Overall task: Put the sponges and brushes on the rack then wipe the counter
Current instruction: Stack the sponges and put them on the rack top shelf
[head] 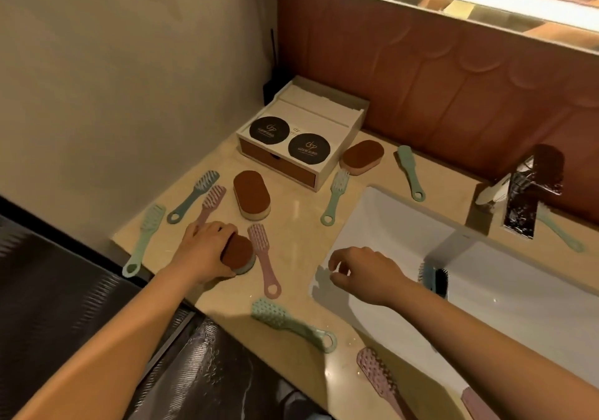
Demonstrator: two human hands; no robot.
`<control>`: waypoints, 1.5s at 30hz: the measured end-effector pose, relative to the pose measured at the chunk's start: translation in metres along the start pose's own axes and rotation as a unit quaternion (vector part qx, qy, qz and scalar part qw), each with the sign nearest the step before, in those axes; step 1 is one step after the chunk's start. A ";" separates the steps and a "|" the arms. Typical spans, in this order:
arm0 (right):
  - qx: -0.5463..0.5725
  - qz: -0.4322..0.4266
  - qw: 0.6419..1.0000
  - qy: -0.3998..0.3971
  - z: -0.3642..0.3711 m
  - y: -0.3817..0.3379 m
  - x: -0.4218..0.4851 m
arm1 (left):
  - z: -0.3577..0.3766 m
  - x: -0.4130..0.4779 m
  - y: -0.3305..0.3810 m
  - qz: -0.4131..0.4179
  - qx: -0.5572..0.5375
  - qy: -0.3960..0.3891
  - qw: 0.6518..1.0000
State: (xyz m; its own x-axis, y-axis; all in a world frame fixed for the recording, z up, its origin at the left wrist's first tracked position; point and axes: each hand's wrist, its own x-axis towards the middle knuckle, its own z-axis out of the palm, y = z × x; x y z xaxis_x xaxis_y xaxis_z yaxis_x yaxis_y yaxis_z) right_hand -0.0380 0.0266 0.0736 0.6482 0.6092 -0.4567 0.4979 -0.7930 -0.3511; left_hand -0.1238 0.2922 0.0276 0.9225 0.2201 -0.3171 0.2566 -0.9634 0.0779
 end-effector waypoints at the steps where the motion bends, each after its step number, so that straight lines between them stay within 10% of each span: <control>1: 0.044 -0.005 0.999 0.003 -0.001 -0.002 0.002 | -0.003 0.000 0.001 -0.011 -0.044 0.010 0.999; 9: 0.498 0.046 0.865 -0.038 -0.018 -0.045 0.020 | -0.050 -0.004 0.060 0.026 -0.294 0.103 0.950; 17: 0.595 0.120 0.792 0.063 -0.014 -0.018 0.023 | -0.049 0.012 0.093 0.134 -0.345 0.004 0.929; 24: 0.678 0.206 0.695 0.125 -0.015 0.013 0.021 | -0.030 0.087 0.048 -0.196 -0.374 0.079 0.903; 30: 0.677 0.206 0.695 0.126 -0.018 0.041 0.000 | -0.026 0.123 0.043 -0.244 -0.298 0.044 0.922; 36: 0.737 0.247 0.611 0.154 -0.024 0.073 -0.025 | -0.025 0.129 0.051 -0.279 -0.274 0.059 0.919; 41: 0.770 0.254 0.562 0.161 -0.025 0.093 -0.043 | -0.040 0.115 0.075 -0.263 -0.455 0.092 0.846; 45: 0.788 0.235 0.544 0.167 -0.019 0.097 -0.058 | -0.054 0.087 0.106 -0.221 -0.619 -0.025 0.753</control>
State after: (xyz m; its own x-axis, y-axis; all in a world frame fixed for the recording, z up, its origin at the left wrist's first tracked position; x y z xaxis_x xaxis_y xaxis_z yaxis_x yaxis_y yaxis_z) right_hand -0.0163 -0.0859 0.0814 0.6901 0.0959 -0.7174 -0.7096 0.2846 -0.6446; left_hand -0.0011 0.2175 0.0597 0.6639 0.4418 -0.6033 0.6364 0.0898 0.7661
